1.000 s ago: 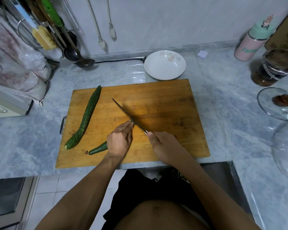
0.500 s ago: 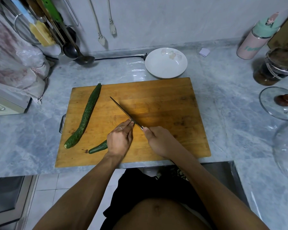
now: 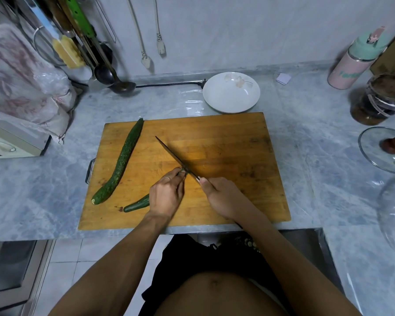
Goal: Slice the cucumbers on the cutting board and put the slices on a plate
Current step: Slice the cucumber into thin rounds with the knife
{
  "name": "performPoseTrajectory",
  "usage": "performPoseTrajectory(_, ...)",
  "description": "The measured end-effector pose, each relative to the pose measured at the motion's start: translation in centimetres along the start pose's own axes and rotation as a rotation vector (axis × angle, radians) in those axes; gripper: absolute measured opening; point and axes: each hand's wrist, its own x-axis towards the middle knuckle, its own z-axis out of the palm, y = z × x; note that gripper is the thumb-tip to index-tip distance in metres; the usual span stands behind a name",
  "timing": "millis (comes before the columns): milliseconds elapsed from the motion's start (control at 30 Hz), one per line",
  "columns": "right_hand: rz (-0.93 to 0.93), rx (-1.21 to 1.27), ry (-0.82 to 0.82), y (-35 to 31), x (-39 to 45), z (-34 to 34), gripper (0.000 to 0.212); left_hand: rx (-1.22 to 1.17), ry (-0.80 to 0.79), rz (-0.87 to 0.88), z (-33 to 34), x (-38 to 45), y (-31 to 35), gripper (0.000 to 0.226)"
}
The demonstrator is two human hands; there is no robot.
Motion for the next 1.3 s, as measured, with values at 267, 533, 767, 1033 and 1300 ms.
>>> performPoseTrajectory(267,-0.021,0.002,-0.017,0.0,-1.4,-0.6,0.049,-0.015,0.014,0.009,0.0,0.0,0.0,0.026)
performPoseTrajectory(533,-0.003,0.012,-0.015,0.0,-1.0,-0.2,0.049,-0.049,0.032,-0.002,0.2,-0.1,0.1,0.024)
performPoseTrajectory(767,0.017,-0.034,0.032,-0.1,1.0,1.5,0.049,-0.012,-0.003,0.006,0.1,-0.2,0.2,0.024)
performPoseTrajectory(1033,0.014,0.007,0.052,0.3,0.9,1.1,0.049,0.051,-0.023,0.075,-1.0,-0.3,-0.3,0.034)
performPoseTrajectory(1300,0.048,0.072,0.0,0.4,0.7,0.3,0.05,0.008,-0.017,0.001,-0.7,-0.6,0.3,0.037)
